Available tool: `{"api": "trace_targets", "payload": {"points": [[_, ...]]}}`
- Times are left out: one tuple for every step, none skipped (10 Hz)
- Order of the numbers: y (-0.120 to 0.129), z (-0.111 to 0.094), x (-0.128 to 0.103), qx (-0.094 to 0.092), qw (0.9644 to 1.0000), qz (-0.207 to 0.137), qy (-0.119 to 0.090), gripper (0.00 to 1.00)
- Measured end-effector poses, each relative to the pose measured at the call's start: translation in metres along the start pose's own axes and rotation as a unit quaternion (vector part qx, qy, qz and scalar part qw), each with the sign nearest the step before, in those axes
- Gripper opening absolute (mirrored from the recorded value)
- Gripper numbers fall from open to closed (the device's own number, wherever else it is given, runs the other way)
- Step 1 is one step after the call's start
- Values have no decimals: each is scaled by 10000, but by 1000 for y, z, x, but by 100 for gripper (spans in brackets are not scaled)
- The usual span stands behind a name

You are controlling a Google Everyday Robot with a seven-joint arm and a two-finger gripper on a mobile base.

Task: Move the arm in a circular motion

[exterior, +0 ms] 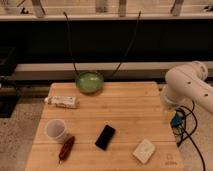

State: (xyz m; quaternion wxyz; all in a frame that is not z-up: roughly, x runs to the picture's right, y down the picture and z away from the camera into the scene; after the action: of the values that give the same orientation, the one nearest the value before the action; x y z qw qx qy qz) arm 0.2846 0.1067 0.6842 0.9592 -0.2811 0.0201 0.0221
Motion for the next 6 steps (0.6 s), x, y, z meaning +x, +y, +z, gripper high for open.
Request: {"api": "trace_targets", "payload": {"points": [[0, 0, -3, 1, 10000, -19, 23, 80], [-3, 0, -9, 11, 10000, -67, 43, 80], [-5, 1, -27, 7, 9999, -155, 58, 80], [-7, 1, -42, 9, 9997, -221, 68, 80], [-8, 2, -52, 7, 9996, -261, 99, 80], [-9, 2, -57, 6, 9995, -303, 122, 80]]}}
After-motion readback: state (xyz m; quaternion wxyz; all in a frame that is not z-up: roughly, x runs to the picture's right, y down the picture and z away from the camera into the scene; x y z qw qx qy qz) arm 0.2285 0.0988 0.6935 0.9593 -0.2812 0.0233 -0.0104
